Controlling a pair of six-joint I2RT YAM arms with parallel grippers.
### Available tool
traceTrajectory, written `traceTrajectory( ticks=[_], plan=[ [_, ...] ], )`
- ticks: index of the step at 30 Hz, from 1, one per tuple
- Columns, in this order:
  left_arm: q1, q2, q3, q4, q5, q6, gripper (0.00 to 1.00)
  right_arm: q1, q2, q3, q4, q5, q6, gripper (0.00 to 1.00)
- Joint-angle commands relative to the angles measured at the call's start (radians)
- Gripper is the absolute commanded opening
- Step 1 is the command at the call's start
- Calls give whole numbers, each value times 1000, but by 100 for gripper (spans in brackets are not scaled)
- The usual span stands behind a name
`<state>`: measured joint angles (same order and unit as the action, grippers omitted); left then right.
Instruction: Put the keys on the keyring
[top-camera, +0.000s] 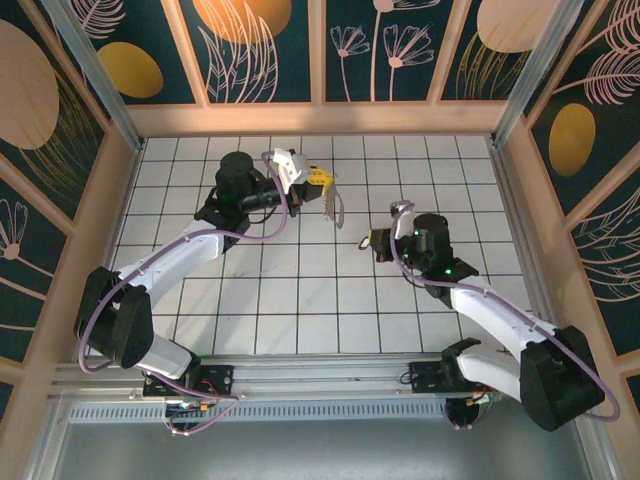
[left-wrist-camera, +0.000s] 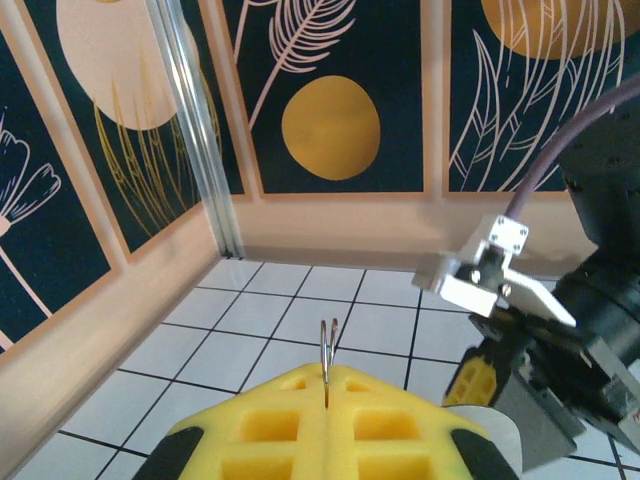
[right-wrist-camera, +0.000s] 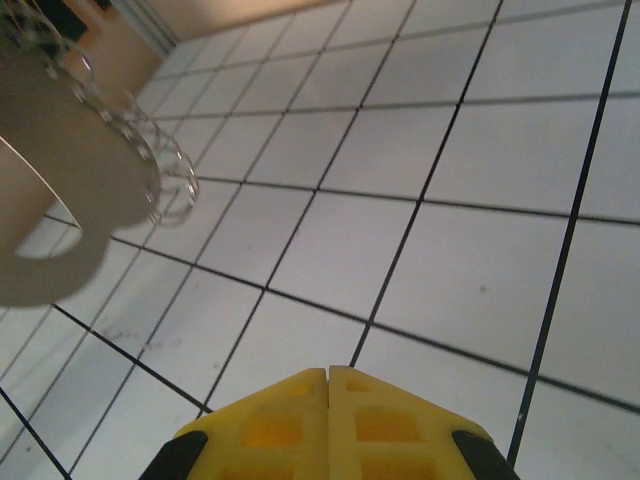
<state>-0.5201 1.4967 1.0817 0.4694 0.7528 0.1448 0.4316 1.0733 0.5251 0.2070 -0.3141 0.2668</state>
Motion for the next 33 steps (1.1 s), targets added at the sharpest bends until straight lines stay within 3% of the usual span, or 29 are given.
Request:
traceTrajectory(
  ticks=[1, 20, 33],
  plan=[
    [0, -22, -8, 54, 33, -11, 0, -28, -30, 45, 59, -93, -30, 0],
    [-33, 36, 59, -47, 91, 10, 0, -53, -90, 91, 395, -143, -61, 0],
    [-81, 80, 95, -72, 74, -69, 0, -52, -72, 130, 446, -240, -58, 0]
  ],
)
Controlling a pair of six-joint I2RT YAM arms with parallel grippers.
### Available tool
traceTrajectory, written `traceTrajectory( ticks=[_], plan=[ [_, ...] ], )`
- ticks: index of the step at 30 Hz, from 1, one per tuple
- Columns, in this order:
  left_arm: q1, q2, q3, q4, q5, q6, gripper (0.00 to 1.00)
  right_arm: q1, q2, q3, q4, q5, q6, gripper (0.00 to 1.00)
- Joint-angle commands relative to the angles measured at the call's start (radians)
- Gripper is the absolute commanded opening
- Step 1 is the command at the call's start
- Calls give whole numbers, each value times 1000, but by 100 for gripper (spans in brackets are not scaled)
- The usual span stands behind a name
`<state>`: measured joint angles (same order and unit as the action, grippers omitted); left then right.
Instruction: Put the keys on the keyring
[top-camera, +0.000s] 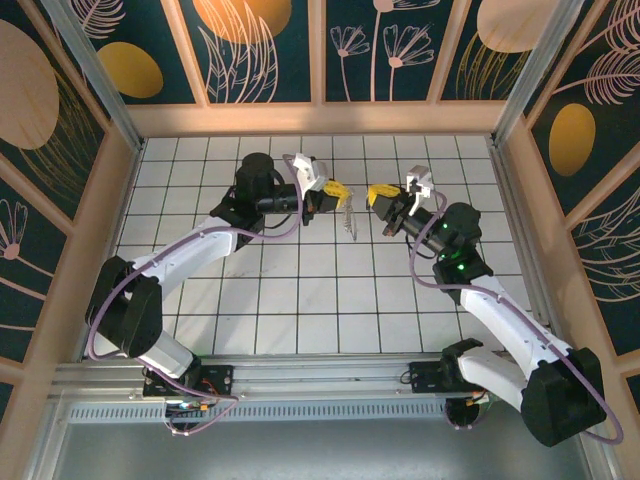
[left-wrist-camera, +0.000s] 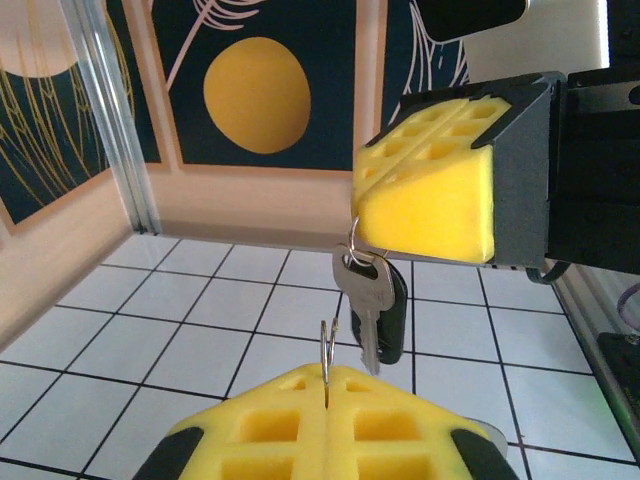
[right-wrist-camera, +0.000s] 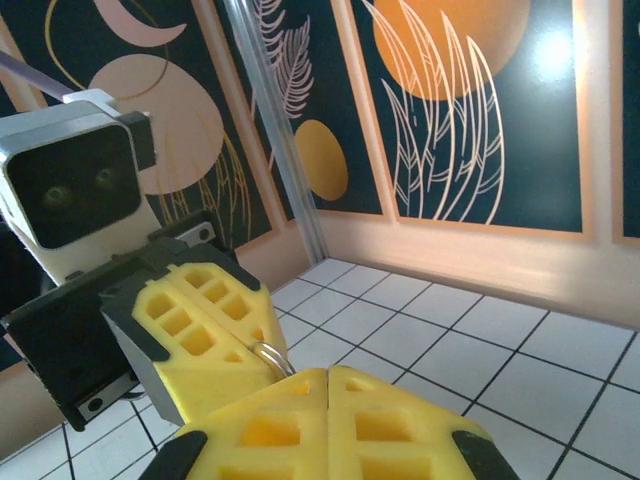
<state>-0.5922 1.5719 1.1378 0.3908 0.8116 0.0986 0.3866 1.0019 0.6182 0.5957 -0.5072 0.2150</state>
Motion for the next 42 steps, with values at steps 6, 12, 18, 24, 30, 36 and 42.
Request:
traceTrajectory(
  ticks=[6, 12, 18, 24, 30, 36, 42],
  plan=[
    [-21, 11, 53, -30, 5, 2, 0, -4, 10, 45, 68, -72, 4, 0],
    [-27, 12, 66, -62, -3, 23, 0, 0, 17, 53, 66, -90, 4, 0],
    [-28, 17, 71, -63, -2, 27, 0, 14, 41, 67, 64, -96, 0, 0],
    [-30, 22, 73, -61, -3, 27, 0, 31, 66, 85, 57, -99, -12, 0],
    [-31, 25, 76, -58, -1, 26, 0, 46, 88, 103, 40, -97, -29, 0],
    [-32, 23, 74, -54, -5, 26, 0, 51, 110, 112, 17, -88, -42, 0],
    [-32, 18, 71, -47, -8, 26, 0, 51, 104, 101, -12, -58, -60, 0]
  ],
)
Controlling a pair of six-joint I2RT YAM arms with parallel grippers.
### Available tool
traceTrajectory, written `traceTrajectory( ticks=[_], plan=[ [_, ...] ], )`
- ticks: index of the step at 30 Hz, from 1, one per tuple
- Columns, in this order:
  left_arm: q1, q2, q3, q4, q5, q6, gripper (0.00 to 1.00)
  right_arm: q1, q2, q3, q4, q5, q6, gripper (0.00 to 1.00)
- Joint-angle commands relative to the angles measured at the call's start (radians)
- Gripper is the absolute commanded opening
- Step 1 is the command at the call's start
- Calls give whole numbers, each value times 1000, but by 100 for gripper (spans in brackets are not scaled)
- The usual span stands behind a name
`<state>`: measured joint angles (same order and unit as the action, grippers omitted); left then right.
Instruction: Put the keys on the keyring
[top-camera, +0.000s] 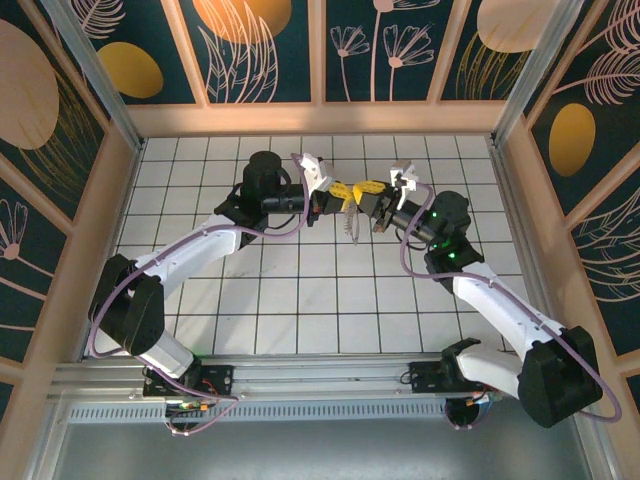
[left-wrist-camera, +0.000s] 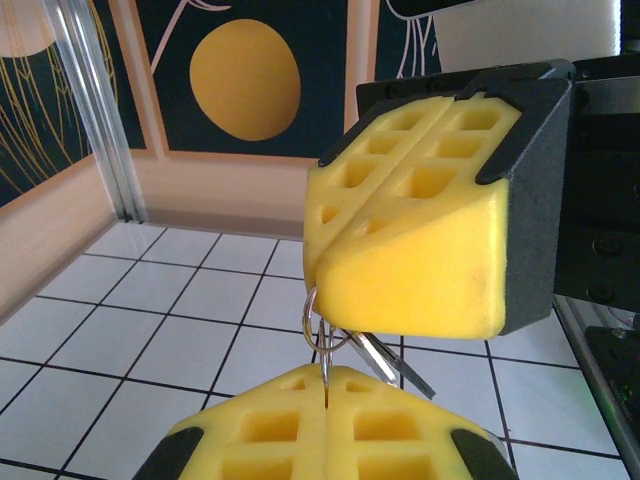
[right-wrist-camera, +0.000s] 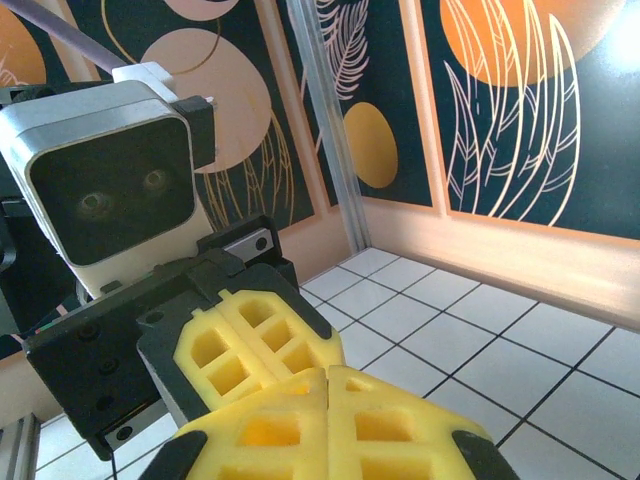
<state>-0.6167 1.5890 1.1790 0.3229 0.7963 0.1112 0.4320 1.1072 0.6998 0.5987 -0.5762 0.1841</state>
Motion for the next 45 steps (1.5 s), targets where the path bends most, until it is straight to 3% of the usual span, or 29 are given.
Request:
traceTrajectory(
  ticks=[1, 18, 32, 45],
  plan=[
    [-7, 0, 30, 21, 4, 13, 0, 4, -4, 18, -21, 16, -33, 0],
    [-8, -21, 1, 65, 33, 10, 0, -56, -34, -25, -35, 53, -11, 0],
    [-7, -26, -24, 155, 15, -28, 0, -70, -2, -34, -64, -61, 18, 0],
    [-7, -29, -42, 216, 15, -56, 0, -104, -4, -69, -57, -85, 60, 0]
  ],
)
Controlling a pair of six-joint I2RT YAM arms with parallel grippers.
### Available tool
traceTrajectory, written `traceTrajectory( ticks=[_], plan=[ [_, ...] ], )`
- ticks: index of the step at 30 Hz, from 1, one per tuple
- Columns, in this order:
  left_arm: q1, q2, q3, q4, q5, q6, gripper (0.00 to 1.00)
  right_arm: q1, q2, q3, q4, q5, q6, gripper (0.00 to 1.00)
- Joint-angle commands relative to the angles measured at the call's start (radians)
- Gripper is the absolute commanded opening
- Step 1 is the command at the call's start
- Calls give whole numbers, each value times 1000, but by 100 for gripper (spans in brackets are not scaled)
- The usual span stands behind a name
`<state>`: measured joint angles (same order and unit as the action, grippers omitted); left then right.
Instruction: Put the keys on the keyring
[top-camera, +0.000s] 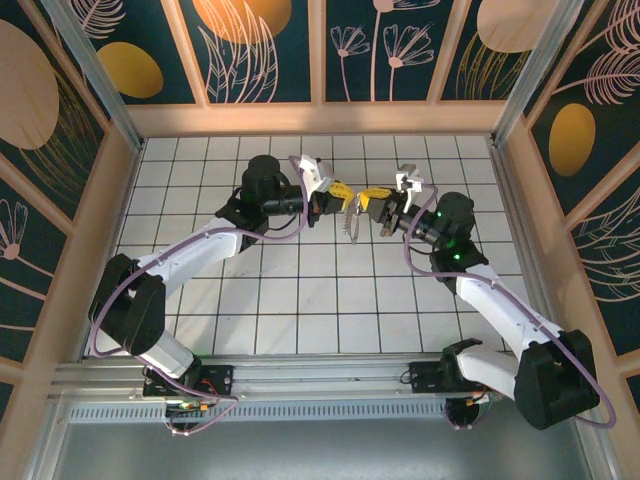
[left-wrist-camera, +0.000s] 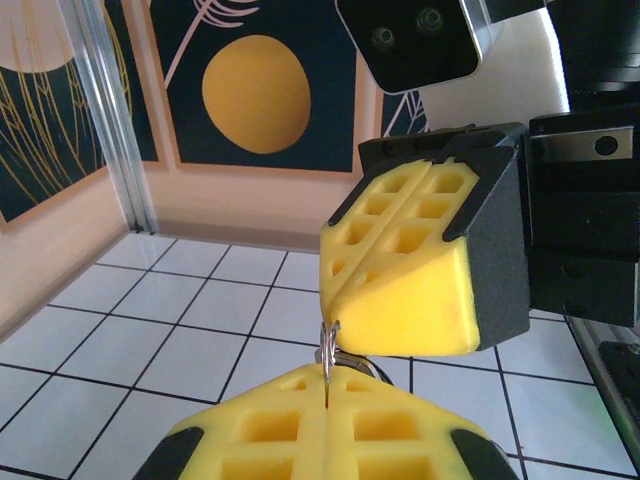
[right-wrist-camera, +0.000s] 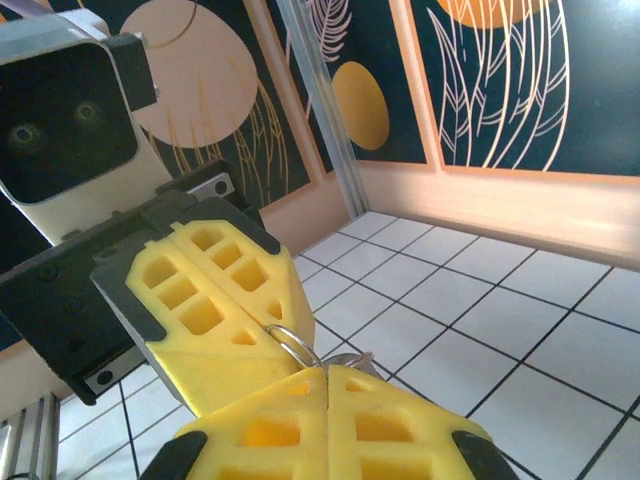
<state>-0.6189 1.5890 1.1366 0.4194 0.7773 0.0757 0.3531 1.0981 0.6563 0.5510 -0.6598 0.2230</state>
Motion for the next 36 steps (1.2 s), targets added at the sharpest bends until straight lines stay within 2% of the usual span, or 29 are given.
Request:
traceTrajectory(
  ticks=[1, 2, 5, 10, 15, 22, 36],
  plan=[
    [-4, -29, 0, 121, 35, -22, 0, -31, 2, -28, -8, 0, 24, 0],
    [-5, -29, 2, 121, 34, -21, 0, -37, 0, -30, -7, 1, 30, 0],
    [-5, -27, 4, 120, 38, -21, 0, -55, -10, -40, -4, 0, 43, 12],
    [-4, -27, 5, 122, 42, -22, 0, -72, -30, -53, -3, -3, 56, 19],
    [-5, -24, 6, 125, 47, -24, 0, -77, -46, -60, -2, -10, 65, 21],
    [-5, -18, 6, 122, 65, -23, 0, -80, -64, -57, 24, -77, 64, 38],
    [-4, 12, 6, 204, 131, -98, 0, -81, -26, -41, 106, -181, 73, 37]
  ],
)
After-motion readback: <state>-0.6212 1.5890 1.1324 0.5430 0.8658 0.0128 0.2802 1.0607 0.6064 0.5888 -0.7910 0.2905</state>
